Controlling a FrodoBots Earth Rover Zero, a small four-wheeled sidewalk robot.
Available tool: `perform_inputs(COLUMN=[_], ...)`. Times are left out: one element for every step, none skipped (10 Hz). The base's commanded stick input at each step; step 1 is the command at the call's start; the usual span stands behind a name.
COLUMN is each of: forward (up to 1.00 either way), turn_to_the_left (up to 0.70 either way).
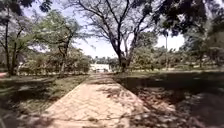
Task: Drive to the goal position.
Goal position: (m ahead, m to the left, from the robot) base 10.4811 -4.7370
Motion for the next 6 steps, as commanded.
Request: perform_inputs(forward=[0.50,0.50,0.50,0.50,0.50,0.50], turn_to_the_left=[0.50,0.50,0.38,0.16,0.00,0.00])
